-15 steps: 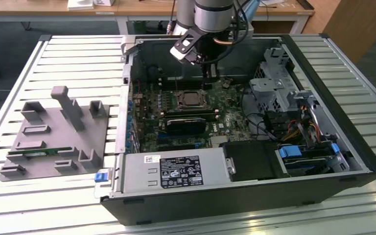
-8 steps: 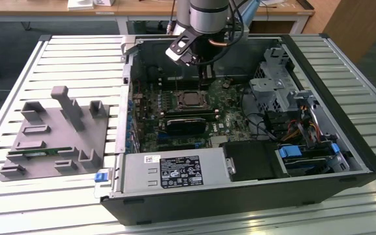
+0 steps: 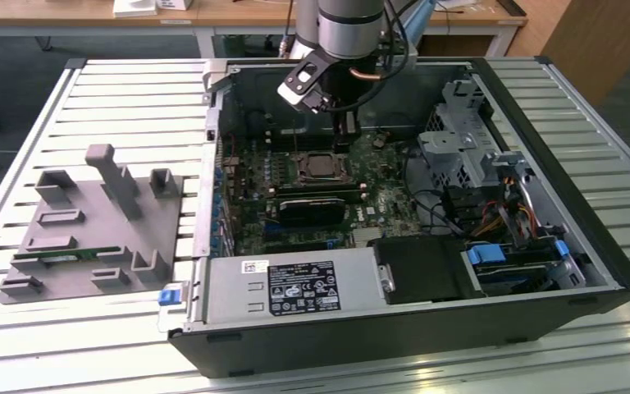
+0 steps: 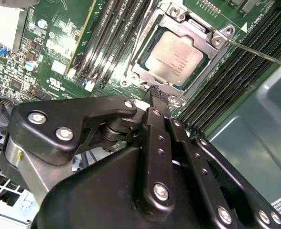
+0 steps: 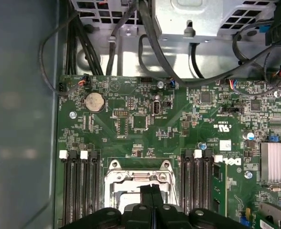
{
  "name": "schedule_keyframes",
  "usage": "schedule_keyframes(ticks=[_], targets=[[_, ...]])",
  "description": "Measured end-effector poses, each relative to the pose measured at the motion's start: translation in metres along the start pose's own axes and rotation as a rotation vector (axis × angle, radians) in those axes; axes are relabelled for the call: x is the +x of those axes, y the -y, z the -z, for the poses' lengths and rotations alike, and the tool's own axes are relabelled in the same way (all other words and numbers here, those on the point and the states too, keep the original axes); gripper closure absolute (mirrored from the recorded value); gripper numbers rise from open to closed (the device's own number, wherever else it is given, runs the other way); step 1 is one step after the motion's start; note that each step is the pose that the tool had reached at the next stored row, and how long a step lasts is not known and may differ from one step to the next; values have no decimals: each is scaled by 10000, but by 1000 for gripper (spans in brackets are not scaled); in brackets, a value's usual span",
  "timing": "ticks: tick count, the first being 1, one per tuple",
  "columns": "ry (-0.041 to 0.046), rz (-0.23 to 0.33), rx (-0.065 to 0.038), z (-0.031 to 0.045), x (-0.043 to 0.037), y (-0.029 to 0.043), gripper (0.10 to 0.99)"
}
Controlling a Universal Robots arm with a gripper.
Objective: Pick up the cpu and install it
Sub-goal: 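Close the cpu cover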
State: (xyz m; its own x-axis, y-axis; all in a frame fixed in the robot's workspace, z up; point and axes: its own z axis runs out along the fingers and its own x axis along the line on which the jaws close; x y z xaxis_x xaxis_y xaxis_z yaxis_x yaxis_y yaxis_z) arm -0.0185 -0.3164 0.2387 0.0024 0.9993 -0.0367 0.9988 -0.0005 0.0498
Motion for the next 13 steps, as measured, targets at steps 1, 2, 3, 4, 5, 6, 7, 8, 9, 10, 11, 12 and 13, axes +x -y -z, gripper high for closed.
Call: schedule_keyframes(ticks=[1, 2, 3, 4, 5, 6, 7, 8, 9, 10, 11, 12, 13], targets=[[0, 0, 0, -2, -9, 0, 980], [-1, 0, 0, -3, -18, 1, 980], [-6, -1, 0, -4, -20, 3, 980], [-7, -1, 0, -4, -20, 3, 980], [-6, -1, 1, -4, -20, 4, 980], [-6, 1, 1, -4, -20, 4, 980], [-7, 0, 1, -4, -21, 6, 980], [-7, -1, 1, -4, -21, 10, 980], [-7, -1, 1, -4, -21, 15, 980], [-8, 0, 1, -5, -20, 21, 980], [-8, 0, 1, -4, -21, 28, 980], [-7, 0, 1, -4, -21, 35, 980], [-7, 0, 1, -4, -21, 42, 980]])
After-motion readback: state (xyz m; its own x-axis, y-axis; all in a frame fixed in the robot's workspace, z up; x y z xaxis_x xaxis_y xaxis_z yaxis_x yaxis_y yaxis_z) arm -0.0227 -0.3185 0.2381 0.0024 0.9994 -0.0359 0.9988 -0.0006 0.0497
